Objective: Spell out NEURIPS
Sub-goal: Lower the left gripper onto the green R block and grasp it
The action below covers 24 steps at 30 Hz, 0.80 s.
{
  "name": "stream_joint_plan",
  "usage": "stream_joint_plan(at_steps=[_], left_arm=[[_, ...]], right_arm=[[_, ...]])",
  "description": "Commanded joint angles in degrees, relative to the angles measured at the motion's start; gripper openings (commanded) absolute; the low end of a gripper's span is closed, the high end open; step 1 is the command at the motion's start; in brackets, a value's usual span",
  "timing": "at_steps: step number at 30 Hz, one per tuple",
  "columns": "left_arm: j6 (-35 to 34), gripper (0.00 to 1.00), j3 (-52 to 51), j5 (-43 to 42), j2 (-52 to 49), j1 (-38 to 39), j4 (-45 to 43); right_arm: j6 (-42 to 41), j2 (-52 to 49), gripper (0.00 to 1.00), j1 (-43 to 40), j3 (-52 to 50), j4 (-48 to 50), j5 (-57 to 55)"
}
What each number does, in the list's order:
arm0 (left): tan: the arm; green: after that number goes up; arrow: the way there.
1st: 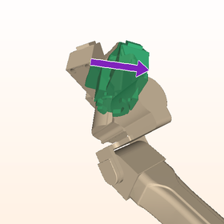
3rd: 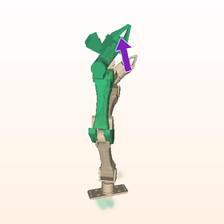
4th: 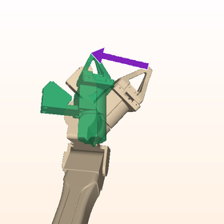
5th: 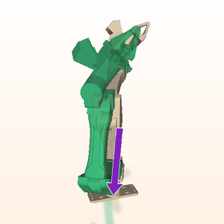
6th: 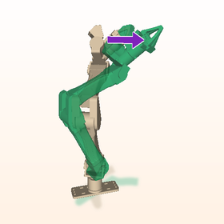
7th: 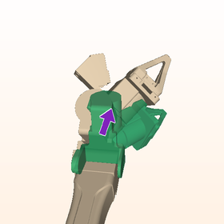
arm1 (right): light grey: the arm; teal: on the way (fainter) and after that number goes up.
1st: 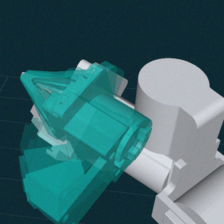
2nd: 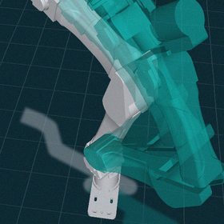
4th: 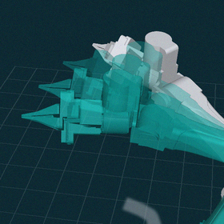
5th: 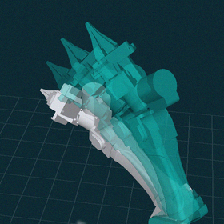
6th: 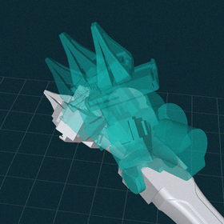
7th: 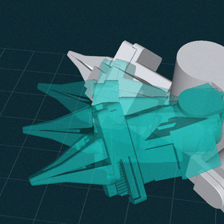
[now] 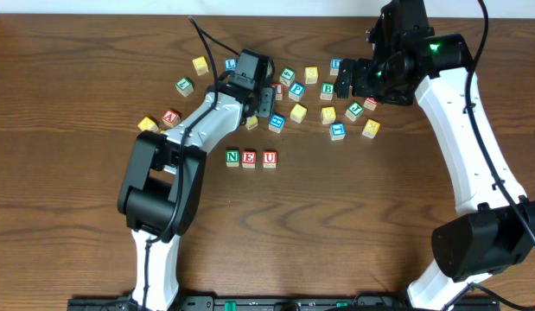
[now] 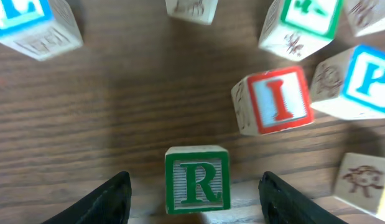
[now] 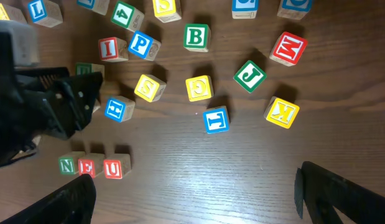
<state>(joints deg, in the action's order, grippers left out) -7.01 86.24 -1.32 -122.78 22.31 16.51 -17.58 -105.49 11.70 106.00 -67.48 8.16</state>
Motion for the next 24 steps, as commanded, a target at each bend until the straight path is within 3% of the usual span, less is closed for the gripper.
stream_joint_plan(at_steps=[1, 24], left_arm=[[1.03, 0.65, 1.38, 0.72, -1.16, 0.28, -0.07], [2.97, 0.65, 1.20, 0.74, -1.57, 0.28, -0.79]], right_arm=[[-0.59, 0.35, 0.99, 0.39, -0.33, -0.04, 0.37], [-0.59, 0.35, 0.99, 0.39, -0.33, -0.04, 0.37]])
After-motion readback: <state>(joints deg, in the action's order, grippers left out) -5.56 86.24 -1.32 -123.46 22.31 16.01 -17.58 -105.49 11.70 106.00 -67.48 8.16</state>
